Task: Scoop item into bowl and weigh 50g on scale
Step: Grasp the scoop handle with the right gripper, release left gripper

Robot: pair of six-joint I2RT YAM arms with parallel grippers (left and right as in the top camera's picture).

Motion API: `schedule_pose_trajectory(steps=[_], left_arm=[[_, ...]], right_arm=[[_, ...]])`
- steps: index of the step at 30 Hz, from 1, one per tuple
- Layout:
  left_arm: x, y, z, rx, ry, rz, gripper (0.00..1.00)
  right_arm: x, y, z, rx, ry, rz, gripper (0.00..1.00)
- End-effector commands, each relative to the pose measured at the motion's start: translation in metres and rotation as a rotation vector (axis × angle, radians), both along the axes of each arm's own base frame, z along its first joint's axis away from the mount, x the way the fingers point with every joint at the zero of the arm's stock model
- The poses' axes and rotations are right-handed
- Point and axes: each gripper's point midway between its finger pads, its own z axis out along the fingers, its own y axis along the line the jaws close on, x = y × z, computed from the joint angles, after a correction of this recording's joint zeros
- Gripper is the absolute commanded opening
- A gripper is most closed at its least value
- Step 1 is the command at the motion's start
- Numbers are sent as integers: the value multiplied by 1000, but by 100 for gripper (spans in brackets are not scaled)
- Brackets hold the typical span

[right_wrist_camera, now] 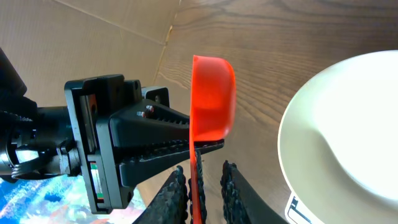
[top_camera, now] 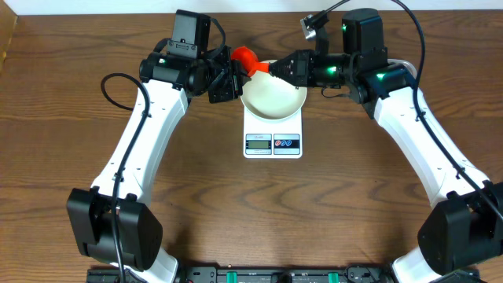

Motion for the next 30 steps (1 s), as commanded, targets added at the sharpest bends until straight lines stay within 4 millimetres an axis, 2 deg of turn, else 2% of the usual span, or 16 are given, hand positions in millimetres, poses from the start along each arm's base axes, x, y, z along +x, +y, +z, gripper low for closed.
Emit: schedule_pose_trajectory(steps=[1,7,16,19,20,22,26,30], left_arm=[[1,1,3,7,-10,3,7],[1,1,3,7,-10,3,7],[1,1,3,7,-10,3,8],[1,1,3,7,-10,3,32],[1,1,3,7,-10,3,43],[1,1,3,7,-11,2,56],[1,1,3,7,-12,0,62],[1,0,4,2,-12,-4,62]], right_arm=[[-2,5,5,-3,-27,18,17],[-2,5,5,-1,-26,21,3],[-2,5,6,3,-24,23,1],[-1,5,7,6,-34,19,1],[1,4,8,10,-34,14,1],[3,2,9,14,-34,3,1],[9,-4,8,7,-28,-32,1],[18,-14,6,-8,-22,-82,1]])
